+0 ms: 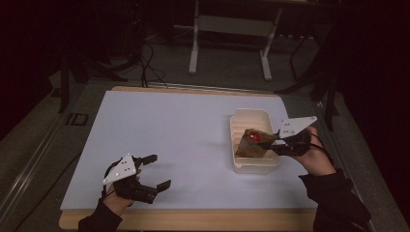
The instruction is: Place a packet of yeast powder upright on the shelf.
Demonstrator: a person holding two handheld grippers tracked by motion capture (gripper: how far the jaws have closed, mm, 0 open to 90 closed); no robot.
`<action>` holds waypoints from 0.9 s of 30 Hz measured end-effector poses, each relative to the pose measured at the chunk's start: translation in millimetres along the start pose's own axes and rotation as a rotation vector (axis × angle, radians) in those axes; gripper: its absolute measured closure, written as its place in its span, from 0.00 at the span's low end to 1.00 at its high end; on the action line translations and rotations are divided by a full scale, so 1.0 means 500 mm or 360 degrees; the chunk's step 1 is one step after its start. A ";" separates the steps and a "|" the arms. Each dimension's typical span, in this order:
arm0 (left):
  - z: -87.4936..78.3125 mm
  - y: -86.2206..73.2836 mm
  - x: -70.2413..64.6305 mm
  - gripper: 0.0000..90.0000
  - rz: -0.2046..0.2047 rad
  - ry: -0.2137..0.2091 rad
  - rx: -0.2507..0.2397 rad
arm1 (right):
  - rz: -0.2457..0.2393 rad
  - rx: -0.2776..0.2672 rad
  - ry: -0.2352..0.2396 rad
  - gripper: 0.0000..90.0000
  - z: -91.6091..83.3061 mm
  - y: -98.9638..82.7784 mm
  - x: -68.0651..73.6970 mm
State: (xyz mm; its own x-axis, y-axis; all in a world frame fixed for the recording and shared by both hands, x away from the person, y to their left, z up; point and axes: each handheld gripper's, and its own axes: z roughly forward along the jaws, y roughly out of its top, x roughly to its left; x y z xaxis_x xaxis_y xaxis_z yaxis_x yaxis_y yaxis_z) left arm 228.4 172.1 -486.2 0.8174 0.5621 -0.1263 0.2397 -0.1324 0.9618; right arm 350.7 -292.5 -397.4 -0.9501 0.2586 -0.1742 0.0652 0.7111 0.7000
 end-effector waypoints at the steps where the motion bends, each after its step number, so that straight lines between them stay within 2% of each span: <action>1: 0.000 0.000 0.000 0.05 -0.0005 0.0001 -0.0001 | 0.0003 -0.0010 0.0006 0.83 0.004 -0.003 0.000; 4: 0.000 -0.001 0.001 0.05 -0.0014 0.0003 -0.0004 | 0.0067 -0.0058 0.0024 0.83 0.006 -0.012 -0.007; 8: 0.001 -0.003 0.002 0.05 -0.0018 -0.0001 -0.0002 | 0.0109 -0.0074 0.0031 0.83 0.004 -0.020 -0.016; 13: 0.003 -0.003 0.002 0.05 -0.0021 -0.0001 0.0001 | 0.0139 -0.0076 0.0043 0.84 0.013 -0.030 -0.018; 17: 0.003 -0.004 0.001 0.05 -0.0018 -0.0004 0.0007 | 0.0141 -0.0010 0.0062 0.83 0.043 -0.041 -0.015; 20: 0.003 -0.005 0.001 0.05 -0.0019 -0.0003 0.0010 | 0.0164 -0.0050 0.0068 0.83 0.050 -0.045 -0.016; 25: 0.003 -0.004 0.001 0.05 -0.0020 -0.0001 0.0002 | 0.0172 -0.0044 0.0039 0.79 0.049 -0.044 -0.013; 26: 0.003 -0.004 0.001 0.05 -0.0020 0.0001 0.0000 | 0.0233 -0.0026 0.0040 0.77 0.048 -0.041 -0.011; 27: 0.002 -0.004 0.001 0.05 -0.0018 0.0000 0.0005 | 0.0255 -0.0017 0.0021 0.74 0.046 -0.039 -0.010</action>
State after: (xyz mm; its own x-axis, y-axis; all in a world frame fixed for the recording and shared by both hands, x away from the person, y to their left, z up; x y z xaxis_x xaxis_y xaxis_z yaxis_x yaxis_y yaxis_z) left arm 229.0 171.7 -488.6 0.8147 0.5634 -0.1374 0.2506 -0.1283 0.9596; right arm 361.1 -292.6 -426.1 -0.9318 0.3593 -0.0508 0.2129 0.6546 0.7254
